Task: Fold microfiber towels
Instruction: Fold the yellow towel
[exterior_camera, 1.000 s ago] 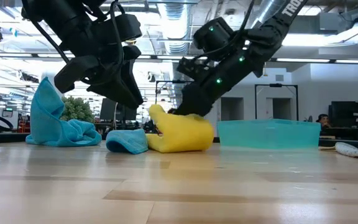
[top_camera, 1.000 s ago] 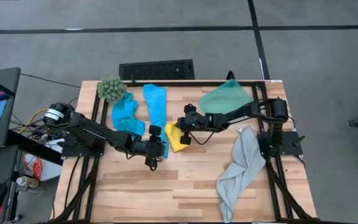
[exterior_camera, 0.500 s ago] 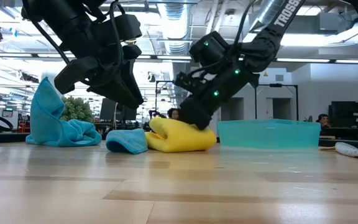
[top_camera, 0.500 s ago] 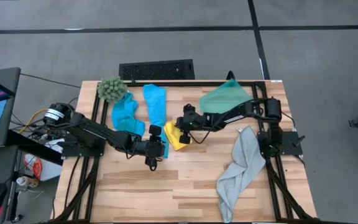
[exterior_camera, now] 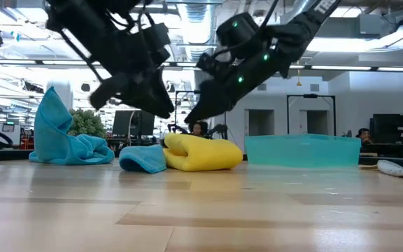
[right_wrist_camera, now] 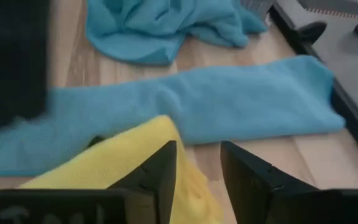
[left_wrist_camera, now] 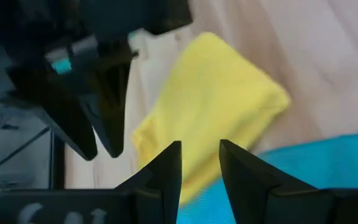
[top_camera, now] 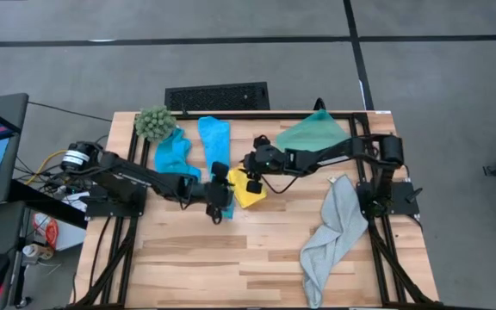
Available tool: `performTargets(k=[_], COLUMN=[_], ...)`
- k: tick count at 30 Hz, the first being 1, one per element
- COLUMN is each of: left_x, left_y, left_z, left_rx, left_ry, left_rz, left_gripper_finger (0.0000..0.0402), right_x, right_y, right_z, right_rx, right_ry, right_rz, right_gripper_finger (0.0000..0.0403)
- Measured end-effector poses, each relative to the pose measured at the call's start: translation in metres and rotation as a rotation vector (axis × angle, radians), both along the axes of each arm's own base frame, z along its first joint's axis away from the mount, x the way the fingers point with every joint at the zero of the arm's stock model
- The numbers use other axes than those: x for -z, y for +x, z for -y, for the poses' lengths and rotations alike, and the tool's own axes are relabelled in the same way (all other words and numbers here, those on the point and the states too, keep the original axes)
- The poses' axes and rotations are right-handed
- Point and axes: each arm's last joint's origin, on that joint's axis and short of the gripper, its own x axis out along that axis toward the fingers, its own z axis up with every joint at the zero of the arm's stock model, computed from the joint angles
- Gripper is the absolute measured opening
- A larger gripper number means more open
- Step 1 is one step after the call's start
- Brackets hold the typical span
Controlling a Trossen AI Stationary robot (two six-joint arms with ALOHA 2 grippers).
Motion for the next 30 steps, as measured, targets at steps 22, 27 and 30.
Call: performTargets(k=[22, 27, 30], left_x=[0.073, 0.083, 0.083], left_y=[0.031, 0.033, 0.033], left_z=[-0.067, -0.062, -0.062], left_rx=[0.032, -0.015, -0.033], left_ry=[-0.331, -0.356, -0.361], left_rz=[-0.053, -0.066, -0.057], left_gripper_finger=[0.0102, 0.0102, 0.0102], right_x=[0.006, 0.027, 0.034], right_y=[-0.039, -0.030, -0.028], right_z=[-0.032, -0.022, -0.012], right_rx=[0.068, 0.157, 0.251], right_ry=[0.325, 0.388, 0.397], right_rz=[-0.092, -0.074, -0.068], right_gripper_finger=[0.0151, 0.0197, 0.0225])
